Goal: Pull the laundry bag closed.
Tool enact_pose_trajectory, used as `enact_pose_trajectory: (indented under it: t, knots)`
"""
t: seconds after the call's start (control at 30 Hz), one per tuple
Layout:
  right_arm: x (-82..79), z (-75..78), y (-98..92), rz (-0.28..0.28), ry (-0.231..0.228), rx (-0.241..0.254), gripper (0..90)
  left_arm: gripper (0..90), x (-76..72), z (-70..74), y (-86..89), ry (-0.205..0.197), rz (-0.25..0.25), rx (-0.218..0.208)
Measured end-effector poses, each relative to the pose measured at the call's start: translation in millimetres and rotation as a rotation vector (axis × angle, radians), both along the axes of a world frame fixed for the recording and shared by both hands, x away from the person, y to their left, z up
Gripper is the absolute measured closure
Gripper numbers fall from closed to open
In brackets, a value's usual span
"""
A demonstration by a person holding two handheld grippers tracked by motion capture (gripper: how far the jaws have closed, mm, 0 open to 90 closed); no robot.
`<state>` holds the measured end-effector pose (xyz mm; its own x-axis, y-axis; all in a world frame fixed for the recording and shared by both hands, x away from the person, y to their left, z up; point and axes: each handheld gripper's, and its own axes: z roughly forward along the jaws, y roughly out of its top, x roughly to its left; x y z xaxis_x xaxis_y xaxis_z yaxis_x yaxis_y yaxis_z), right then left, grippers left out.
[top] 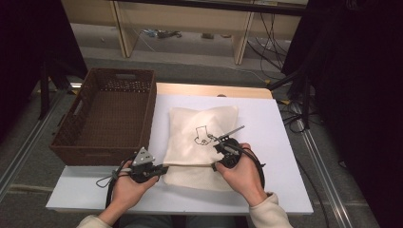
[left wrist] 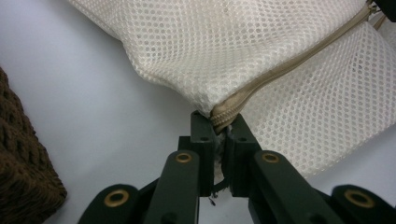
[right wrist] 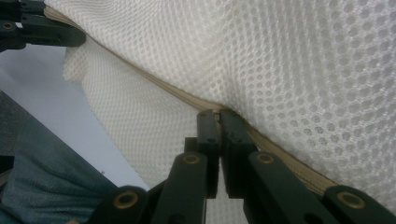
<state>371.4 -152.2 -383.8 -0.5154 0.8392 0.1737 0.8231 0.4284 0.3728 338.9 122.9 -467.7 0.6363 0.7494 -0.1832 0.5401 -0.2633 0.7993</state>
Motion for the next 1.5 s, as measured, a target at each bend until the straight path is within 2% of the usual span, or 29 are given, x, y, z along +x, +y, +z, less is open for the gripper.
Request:
enact_pose_trajectory:
  t: [0.03, 0.07, 0.13, 0.23, 0.27, 0.4, 0.5, 0.57, 0.6, 0.63, 0.7, 0.73, 0.8, 0.93, 0.97, 1.1, 1.13, 1.2, 1.3, 1.43, 1.5]
  knots:
    - [0.0, 0.5, -0.8, 0.008, 0.007, 0.01, 88.5, 83.5, 0.0, 0.0, -0.1, 0.0, 0.001, 0.001]
    - [0.7, -0.1, -1.0, 0.007, -0.001, -0.001, 88.6, 83.5, 0.0, -0.2, 0.0, -0.001, 0.0, 0.0]
    - [0.2, 0.5, -1.0, -0.015, 0.018, 0.004, 88.5, 83.5, 0.0, -0.4, -0.1, 0.0, 0.002, 0.0]
    - [0.4, -0.7, -1.9, -0.02, 0.012, -0.008, 88.6, 83.5, -0.1, -0.5, -0.2, 0.002, 0.003, -0.002]
    - [1.9, -1.8, -4.2, 0.01, -0.009, -0.003, 88.5, 83.5, -0.2, -0.6, -0.3, 0.004, 0.005, -0.003]
    - [2.4, -3.6, -3.7, -0.012, 0.009, -0.012, 88.6, 83.5, -0.1, -0.9, -0.4, 0.002, 0.003, 0.0]
    - [4.2, -4.3, -6.2, -0.003, 0.014, -0.017, 88.6, 83.5, 0.0, -0.9, -0.5, 0.004, 0.005, -0.005]
    - [3.3, -3.4, -6.3, -0.032, 0.029, -0.017, 88.6, 83.5, 0.2, -1.6, -0.7, 0.005, 0.005, -0.007]
    - [4.5, -4.3, -7.5, -0.014, 0.024, -0.014, 88.5, 83.5, 0.8, -1.5, -0.1, -0.005, -0.005, 0.001]
    - [3.3, -3.7, -6.4, -0.034, 0.033, -0.014, 88.6, 83.5, 0.7, -1.4, -0.2, -0.003, -0.003, 0.0]
    - [3.3, -3.9, -6.2, -0.034, 0.032, -0.016, 88.5, 83.5, 0.9, -1.4, -0.1, -0.006, -0.005, 0.0]
    - [5.1, -4.9, -8.2, -0.008, 0.017, -0.015, 88.5, 83.5, 0.6, -1.4, -0.3, -0.003, -0.002, -0.003]
    - [5.8, -5.3, -9.4, 0.003, 0.015, -0.01, 88.6, 83.5, 0.2, -1.2, -0.7, 0.006, 0.003, -0.006]
    - [4.5, -5.2, -7.4, -0.039, 0.036, -0.014, 88.6, 83.5, 0.6, -1.0, 0.6, 0.004, -0.005, 0.005]
    - [4.1, -4.7, -7.9, -0.051, 0.045, -0.016, 88.5, 83.5, 0.3, -1.2, -0.7, 0.005, 0.004, -0.011]
    - [4.2, -3.8, -9.8, -0.052, 0.039, -0.014, 88.5, 83.4, 0.1, -0.9, -0.5, 0.002, 0.005, -0.004]
    - [5.2, -4.8, -11.2, -0.034, 0.025, -0.007, 88.6, 83.4, 0.1, -0.9, -0.5, 0.002, 0.005, -0.004]
    - [5.6, -5.5, -11.6, -0.034, 0.022, -0.013, 88.5, 83.5, 0.1, -0.6, -0.5, -0.003, 0.001, 0.002]
    - [6.1, -6.3, -12.6, -0.031, 0.022, -0.017, 88.5, 83.4, 0.1, -0.5, -0.7, -0.002, 0.001, 0.0]
    - [5.7, -5.0, -13.4, -0.035, 0.051, 0.0, 88.6, 83.5, -0.1, -0.4, -1.1, -0.002, 0.001, -0.002]
    - [6.3, -5.8, -14.4, -0.019, 0.038, -0.002, 88.6, 83.5, 0.0, -0.3, -1.0, -0.002, 0.0, -0.001]
